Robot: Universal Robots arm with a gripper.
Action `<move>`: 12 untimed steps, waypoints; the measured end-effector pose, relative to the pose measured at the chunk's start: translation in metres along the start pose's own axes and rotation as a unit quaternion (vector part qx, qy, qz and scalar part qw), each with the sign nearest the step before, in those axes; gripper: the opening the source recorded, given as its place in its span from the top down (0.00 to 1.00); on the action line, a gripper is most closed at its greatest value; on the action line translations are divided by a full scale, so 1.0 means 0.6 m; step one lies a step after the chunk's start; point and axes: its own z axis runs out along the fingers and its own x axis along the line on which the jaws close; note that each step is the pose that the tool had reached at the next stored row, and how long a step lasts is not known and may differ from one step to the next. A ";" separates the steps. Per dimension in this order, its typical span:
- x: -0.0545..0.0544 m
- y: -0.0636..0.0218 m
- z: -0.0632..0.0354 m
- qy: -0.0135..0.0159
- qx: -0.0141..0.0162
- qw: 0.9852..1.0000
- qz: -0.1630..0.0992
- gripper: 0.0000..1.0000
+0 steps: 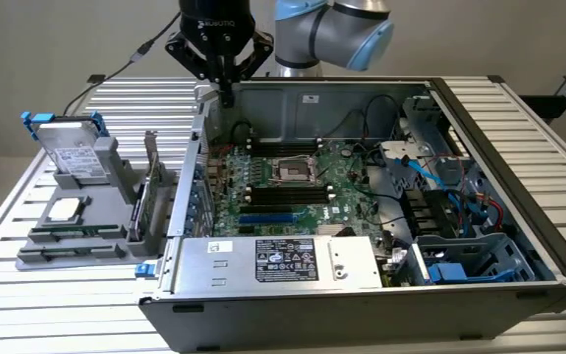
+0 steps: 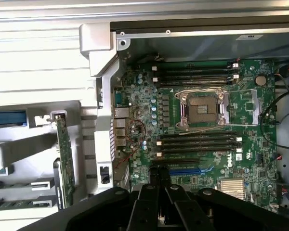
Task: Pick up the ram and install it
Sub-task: 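Reach for the ram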
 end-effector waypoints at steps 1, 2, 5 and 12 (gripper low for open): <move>0.008 -0.001 0.000 0.000 0.000 1.000 0.000 0.90; 0.015 -0.001 0.000 0.000 0.000 1.000 0.000 0.90; 0.037 -0.003 0.003 0.001 0.000 1.000 0.000 0.90; 0.091 -0.007 0.013 0.002 0.000 1.000 -0.001 0.90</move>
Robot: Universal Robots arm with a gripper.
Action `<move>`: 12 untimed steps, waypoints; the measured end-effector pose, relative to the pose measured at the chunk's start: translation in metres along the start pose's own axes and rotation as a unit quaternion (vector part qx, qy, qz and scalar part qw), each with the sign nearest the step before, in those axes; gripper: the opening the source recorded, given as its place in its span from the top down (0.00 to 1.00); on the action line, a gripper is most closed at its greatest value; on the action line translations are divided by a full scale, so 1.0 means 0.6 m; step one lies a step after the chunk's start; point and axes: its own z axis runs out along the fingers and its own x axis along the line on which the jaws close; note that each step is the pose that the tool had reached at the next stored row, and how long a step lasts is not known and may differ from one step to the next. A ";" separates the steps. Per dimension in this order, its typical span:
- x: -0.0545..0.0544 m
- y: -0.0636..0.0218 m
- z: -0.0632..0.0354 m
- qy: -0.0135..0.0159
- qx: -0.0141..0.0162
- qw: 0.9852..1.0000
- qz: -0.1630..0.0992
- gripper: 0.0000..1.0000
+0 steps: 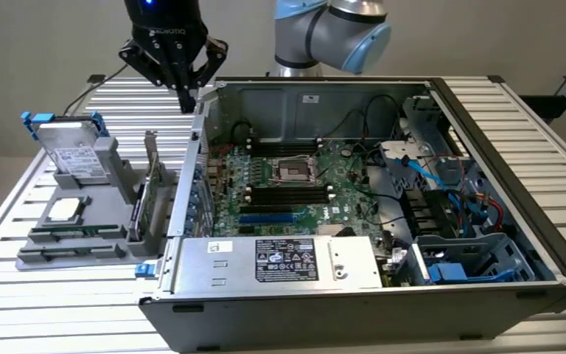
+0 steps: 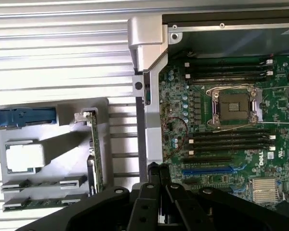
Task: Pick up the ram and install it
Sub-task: 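Reach for the ram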
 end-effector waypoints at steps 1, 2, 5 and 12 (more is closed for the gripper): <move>0.008 -0.001 0.002 0.000 0.000 1.000 0.000 0.90; 0.015 -0.001 0.004 0.000 0.000 1.000 0.000 0.90; 0.038 -0.003 0.010 0.002 0.000 1.000 -0.001 0.90; 0.088 -0.007 0.021 0.009 0.001 1.000 -0.001 0.90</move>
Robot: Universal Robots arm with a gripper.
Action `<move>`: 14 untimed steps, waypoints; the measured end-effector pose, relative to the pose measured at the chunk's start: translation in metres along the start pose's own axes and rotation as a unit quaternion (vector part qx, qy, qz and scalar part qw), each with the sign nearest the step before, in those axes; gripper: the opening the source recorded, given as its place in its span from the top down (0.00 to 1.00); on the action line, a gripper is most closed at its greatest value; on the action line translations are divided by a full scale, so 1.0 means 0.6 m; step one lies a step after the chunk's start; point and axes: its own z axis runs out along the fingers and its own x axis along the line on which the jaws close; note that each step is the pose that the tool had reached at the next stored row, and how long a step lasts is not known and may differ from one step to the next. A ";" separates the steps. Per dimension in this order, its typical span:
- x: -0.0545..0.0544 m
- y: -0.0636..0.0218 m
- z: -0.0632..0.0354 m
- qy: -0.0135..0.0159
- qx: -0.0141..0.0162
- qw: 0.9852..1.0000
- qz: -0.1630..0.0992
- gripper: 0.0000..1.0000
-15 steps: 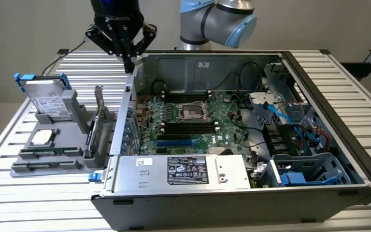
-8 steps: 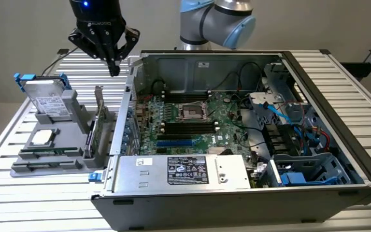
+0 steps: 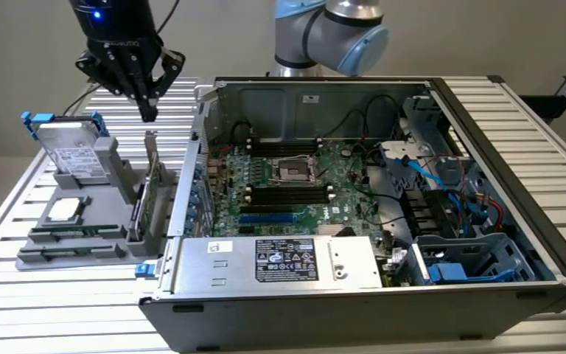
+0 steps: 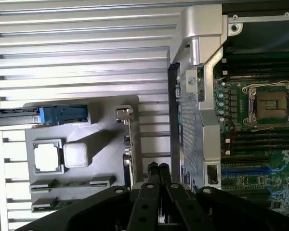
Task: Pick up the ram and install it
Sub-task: 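Reach for the ram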
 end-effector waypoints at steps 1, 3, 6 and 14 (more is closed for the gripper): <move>0.007 -0.001 0.002 0.000 0.000 1.000 0.000 0.90; 0.020 -0.002 0.005 0.000 0.000 1.000 -0.001 0.90; 0.037 -0.004 0.010 0.000 0.000 1.000 -0.002 0.90; 0.080 -0.020 0.024 0.001 0.000 1.000 -0.004 0.90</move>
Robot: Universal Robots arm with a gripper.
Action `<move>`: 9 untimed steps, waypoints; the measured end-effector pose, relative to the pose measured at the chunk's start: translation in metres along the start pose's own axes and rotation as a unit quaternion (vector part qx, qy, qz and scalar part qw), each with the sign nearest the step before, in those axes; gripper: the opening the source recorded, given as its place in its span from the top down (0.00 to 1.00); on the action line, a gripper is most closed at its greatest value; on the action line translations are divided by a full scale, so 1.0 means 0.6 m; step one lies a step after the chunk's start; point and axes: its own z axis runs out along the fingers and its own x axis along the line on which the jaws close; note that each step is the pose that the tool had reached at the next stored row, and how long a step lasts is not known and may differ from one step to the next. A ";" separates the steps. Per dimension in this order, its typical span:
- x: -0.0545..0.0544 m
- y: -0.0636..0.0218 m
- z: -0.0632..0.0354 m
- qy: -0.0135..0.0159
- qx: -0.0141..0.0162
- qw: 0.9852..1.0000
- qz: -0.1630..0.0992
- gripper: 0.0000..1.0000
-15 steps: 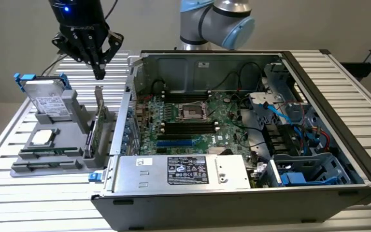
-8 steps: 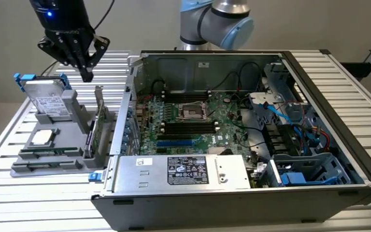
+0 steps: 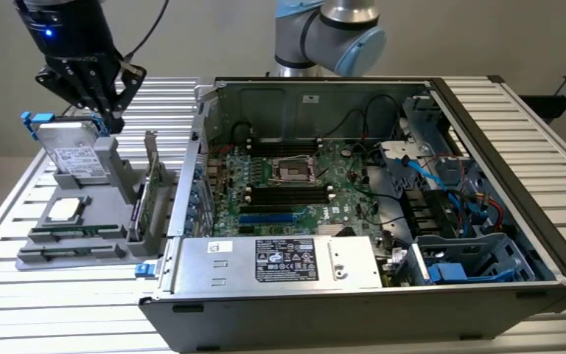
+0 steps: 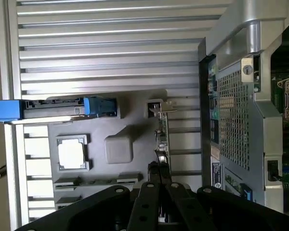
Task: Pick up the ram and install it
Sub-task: 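Reach for the ram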
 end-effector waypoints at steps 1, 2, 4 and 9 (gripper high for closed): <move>0.005 -0.003 0.001 0.000 0.000 1.000 0.000 0.90; 0.011 -0.007 0.003 0.000 0.000 1.000 0.000 0.90; 0.023 -0.014 0.004 0.000 0.000 1.000 0.000 0.90; 0.034 -0.038 0.009 0.002 0.000 1.000 0.000 0.90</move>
